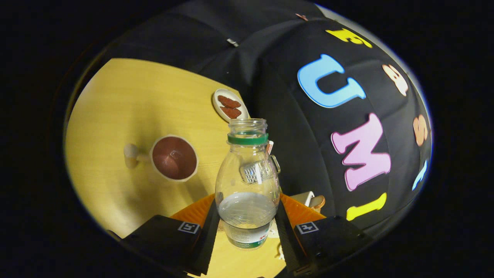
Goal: Take the bottle from table, then pour the juice into the cup, finally place the bottle on the coaster
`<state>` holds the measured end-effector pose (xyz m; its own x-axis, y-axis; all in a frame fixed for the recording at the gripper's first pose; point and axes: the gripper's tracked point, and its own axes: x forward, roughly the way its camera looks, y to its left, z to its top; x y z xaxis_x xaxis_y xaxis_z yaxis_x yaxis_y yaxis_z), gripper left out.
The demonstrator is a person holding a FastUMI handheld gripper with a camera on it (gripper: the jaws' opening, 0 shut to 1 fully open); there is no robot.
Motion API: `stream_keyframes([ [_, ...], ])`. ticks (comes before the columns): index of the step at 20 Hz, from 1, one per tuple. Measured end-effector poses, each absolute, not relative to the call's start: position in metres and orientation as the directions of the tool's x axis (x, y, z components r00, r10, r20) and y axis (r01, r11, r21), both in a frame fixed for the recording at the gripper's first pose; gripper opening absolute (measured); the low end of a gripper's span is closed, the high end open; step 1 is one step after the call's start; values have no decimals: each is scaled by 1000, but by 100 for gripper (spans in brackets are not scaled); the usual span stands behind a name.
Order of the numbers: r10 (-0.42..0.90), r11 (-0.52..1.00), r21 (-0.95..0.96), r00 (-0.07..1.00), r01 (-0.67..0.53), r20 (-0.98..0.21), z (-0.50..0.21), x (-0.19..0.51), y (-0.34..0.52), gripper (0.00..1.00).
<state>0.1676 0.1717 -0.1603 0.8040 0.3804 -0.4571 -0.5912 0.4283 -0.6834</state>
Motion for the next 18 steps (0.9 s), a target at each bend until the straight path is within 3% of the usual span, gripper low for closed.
stream_keyframes([
  [8, 503, 723, -296, 769, -624, -395, -137, 197, 160, 75],
  [18, 553, 822, 6, 795, -570, -249, -157, 238, 147, 75],
])
